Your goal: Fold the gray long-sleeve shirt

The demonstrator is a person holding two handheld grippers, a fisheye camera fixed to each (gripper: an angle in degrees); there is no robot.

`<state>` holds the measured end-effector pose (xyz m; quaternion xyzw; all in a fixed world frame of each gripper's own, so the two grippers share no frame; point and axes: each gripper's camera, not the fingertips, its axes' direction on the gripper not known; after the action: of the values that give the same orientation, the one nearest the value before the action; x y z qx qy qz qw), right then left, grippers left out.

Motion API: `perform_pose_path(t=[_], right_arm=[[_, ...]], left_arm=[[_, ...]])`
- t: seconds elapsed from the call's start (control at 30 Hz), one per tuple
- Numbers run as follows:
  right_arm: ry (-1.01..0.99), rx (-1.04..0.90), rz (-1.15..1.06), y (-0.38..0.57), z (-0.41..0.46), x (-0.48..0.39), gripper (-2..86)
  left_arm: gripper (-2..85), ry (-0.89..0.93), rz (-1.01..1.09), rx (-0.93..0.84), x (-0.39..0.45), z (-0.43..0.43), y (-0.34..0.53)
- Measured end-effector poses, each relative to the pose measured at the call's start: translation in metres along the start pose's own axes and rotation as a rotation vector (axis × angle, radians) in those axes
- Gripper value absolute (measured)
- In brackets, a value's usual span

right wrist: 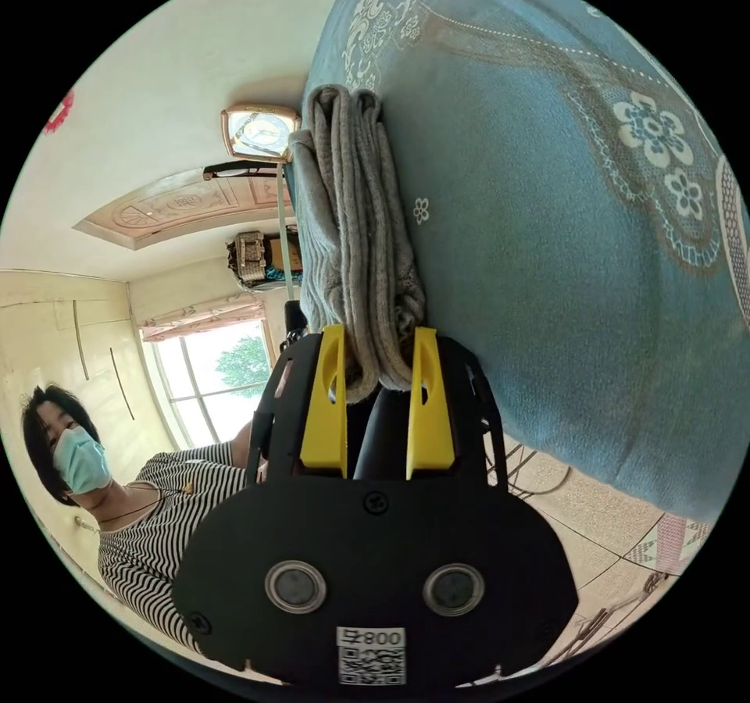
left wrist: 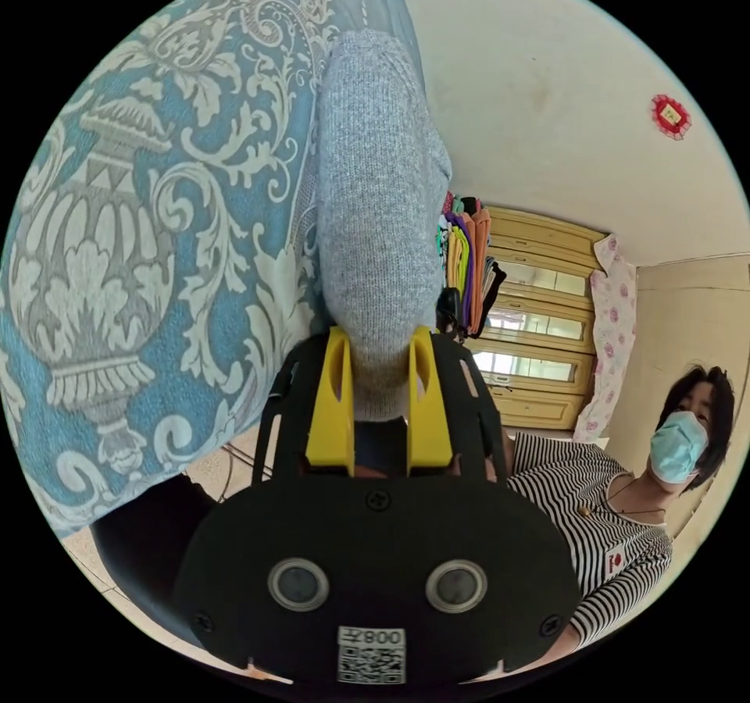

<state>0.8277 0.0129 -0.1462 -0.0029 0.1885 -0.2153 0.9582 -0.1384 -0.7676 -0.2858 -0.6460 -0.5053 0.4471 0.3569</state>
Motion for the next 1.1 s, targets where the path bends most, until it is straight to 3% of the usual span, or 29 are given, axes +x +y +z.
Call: perform_pose_path(t=[0.3, 0.77, 1.1], right_arm=[[-0.074, -0.011, 0.002, 0.04, 0.009, 0.042, 8.2], [-0.119, 0.065, -0.109, 0.209, -0.002, 0.119, 7.6], [-0.167, 0.151, -0.181, 0.271, -0.025, 0.207, 7.4]], left_arm=[[9.1, 0.004, 0.057, 0.019, 0.036, 0.014, 0.044], [9.1, 0.098, 0.123, -0.016, 0.087, 0.086, 0.166], [9.1, 0.059, 0.21, -0.06, 0.14, 0.151, 0.188]])
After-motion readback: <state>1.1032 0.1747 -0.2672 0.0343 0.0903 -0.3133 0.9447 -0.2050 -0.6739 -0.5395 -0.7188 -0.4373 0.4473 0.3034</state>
